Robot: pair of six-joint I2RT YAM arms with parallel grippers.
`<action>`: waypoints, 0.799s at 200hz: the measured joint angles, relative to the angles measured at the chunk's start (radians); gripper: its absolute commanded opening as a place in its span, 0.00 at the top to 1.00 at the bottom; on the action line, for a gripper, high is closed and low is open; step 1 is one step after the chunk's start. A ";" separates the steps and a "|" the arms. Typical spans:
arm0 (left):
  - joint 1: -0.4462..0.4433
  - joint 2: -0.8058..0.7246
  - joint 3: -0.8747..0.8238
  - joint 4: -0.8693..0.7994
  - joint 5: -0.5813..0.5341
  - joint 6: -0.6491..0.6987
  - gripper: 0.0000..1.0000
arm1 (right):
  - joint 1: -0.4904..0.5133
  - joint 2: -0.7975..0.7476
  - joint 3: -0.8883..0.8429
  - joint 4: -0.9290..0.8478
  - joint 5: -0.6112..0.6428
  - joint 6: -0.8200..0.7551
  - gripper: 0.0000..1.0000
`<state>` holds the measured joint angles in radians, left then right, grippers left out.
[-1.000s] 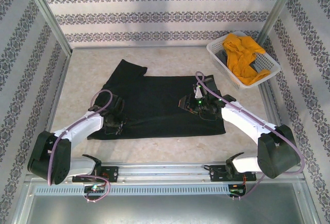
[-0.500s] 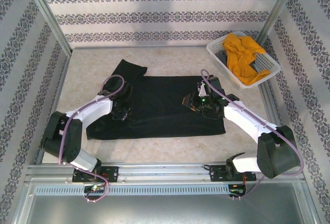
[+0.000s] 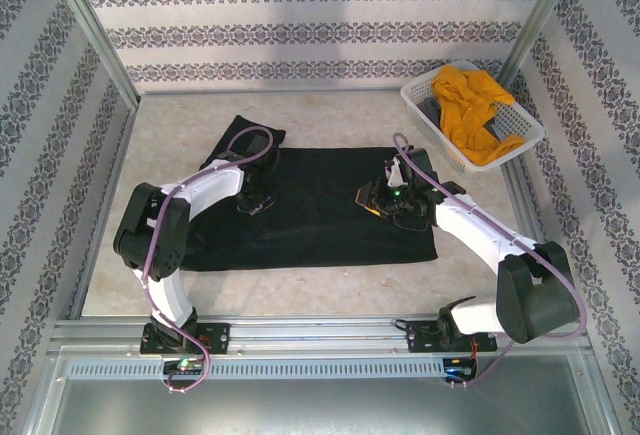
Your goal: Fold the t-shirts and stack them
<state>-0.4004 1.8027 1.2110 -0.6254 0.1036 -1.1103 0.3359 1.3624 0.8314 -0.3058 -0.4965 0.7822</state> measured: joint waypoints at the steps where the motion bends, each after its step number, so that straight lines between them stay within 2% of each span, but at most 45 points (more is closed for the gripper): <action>1: 0.000 0.001 0.001 -0.001 0.000 0.001 1.00 | 0.000 0.001 0.000 0.000 -0.001 0.000 0.66; 7: 0.000 0.005 0.003 -0.005 -0.003 0.007 0.95 | 0.000 0.003 0.000 0.000 -0.003 0.000 0.66; 19: 0.000 0.010 0.008 -0.014 -0.008 0.021 0.68 | 0.000 0.007 0.000 -0.001 -0.003 0.000 0.65; 28: 0.000 0.011 0.011 -0.021 -0.011 0.029 0.52 | 0.000 0.008 0.000 -0.005 -0.003 0.000 0.65; 37: 0.000 0.011 0.018 -0.030 -0.020 0.037 0.46 | -0.001 0.008 0.000 -0.010 -0.002 0.000 0.64; 51: 0.000 0.005 0.026 -0.036 -0.041 0.049 0.47 | -0.010 0.008 -0.001 -0.020 0.003 0.007 0.63; 65: 0.002 -0.029 0.022 -0.047 -0.060 0.056 0.53 | -0.030 -0.004 -0.019 -0.022 0.020 0.023 0.65; 91: 0.032 -0.192 -0.077 -0.039 -0.059 0.047 0.65 | -0.099 -0.064 -0.113 -0.034 0.071 0.080 0.70; 118: 0.134 -0.337 -0.265 -0.006 -0.021 0.006 0.71 | -0.133 -0.067 -0.174 -0.062 0.118 0.129 0.72; 160: 0.277 -0.307 -0.438 0.062 0.023 -0.062 0.76 | -0.129 0.054 -0.174 -0.073 0.163 0.163 0.72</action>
<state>-0.1230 1.4956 0.7731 -0.5632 0.1261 -1.1725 0.2070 1.4162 0.6575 -0.3790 -0.3332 0.9447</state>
